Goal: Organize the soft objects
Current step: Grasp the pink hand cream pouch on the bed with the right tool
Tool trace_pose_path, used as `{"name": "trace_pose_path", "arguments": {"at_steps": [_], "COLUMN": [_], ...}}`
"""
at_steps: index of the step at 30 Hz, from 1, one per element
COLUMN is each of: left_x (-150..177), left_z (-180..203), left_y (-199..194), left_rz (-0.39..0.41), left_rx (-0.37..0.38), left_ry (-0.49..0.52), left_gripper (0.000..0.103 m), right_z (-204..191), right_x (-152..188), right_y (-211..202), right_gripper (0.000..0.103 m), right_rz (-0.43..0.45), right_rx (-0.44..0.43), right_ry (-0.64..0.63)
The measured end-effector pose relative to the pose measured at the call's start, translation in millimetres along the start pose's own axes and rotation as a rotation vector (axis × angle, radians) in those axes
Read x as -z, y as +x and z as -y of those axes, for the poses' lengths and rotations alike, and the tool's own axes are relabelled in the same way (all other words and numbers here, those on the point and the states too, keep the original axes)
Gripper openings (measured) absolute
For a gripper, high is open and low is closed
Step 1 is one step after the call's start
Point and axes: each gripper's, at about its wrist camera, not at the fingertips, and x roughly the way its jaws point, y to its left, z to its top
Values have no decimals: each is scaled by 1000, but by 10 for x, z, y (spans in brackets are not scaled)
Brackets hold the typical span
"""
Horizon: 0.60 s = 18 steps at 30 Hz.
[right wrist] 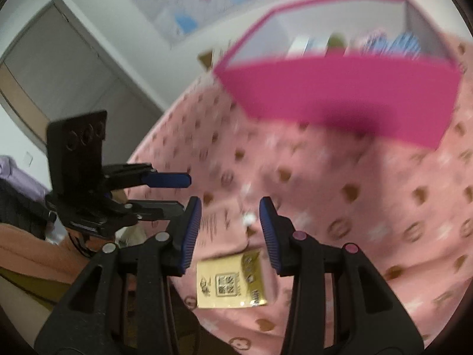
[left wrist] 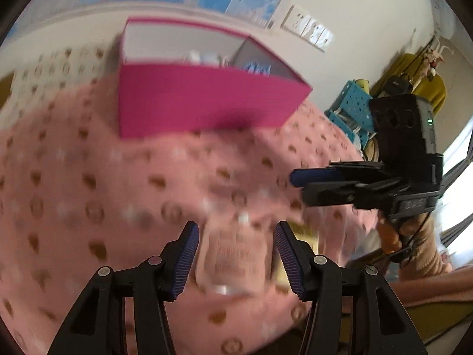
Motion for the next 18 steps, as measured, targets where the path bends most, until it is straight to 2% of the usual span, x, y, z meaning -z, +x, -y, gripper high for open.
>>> {"name": "trace_pose_path", "arguments": {"at_steps": [3, 7, 12, 18], "left_x": [209, 348, 465, 431], "left_z": [-40, -70, -44, -51], "left_y": [-5, 30, 148, 212], "left_rz": [-25, -57, -109, -103], "left_rx": [18, 54, 100, 135], "left_ry": [-34, -79, -103, -134], "left_gripper": [55, 55, 55, 54], "right_z": [22, 106, 107, 85], "right_x": [69, 109, 46, 6], "right_y": [224, 356, 446, 499], "right_gripper": [43, 43, 43, 43], "right_rz": [-57, -77, -72, -54], "right_rx": [14, 20, 24, 36], "right_ry": [7, 32, 38, 19]}}
